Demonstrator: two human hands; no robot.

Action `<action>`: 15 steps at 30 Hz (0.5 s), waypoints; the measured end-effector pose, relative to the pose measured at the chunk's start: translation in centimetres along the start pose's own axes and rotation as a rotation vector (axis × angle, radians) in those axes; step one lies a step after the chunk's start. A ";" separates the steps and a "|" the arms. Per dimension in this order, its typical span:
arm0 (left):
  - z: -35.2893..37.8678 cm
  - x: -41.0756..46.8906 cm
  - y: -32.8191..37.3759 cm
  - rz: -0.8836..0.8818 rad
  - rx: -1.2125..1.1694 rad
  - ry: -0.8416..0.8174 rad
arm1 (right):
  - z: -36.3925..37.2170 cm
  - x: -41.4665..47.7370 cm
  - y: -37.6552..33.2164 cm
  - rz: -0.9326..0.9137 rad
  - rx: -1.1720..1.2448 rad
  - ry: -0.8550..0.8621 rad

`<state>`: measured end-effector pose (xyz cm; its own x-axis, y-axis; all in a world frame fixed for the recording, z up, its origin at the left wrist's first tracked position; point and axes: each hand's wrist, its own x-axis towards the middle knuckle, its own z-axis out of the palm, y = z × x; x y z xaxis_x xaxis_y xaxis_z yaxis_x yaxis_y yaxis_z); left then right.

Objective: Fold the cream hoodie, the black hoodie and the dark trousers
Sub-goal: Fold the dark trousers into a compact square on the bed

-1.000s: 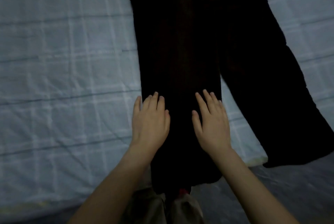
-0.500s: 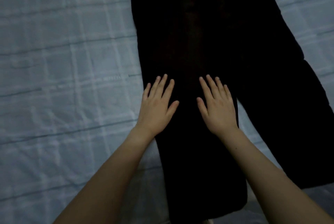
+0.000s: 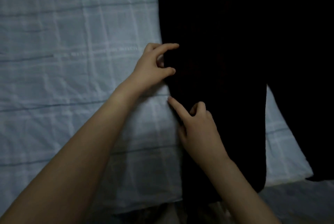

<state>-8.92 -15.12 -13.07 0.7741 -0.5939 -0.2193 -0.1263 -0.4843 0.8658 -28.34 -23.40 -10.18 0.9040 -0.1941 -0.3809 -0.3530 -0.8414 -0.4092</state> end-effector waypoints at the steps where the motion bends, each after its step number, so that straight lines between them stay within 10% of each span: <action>1: -0.2 0.2 0.0 -0.008 -0.061 -0.017 | -0.8 0.0 0.6 -0.044 0.044 -0.058; 15: 4.0 1.2 7.6 -0.003 -0.425 -0.092 | -5.4 -1.7 8.8 -0.039 1.256 -0.168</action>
<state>-11.45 -22.12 -8.58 0.7131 -0.6570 -0.2448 0.1578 -0.1898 0.9691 -31.68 -33.23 -8.64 0.9099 -0.0360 -0.4132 -0.3950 0.2288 -0.8897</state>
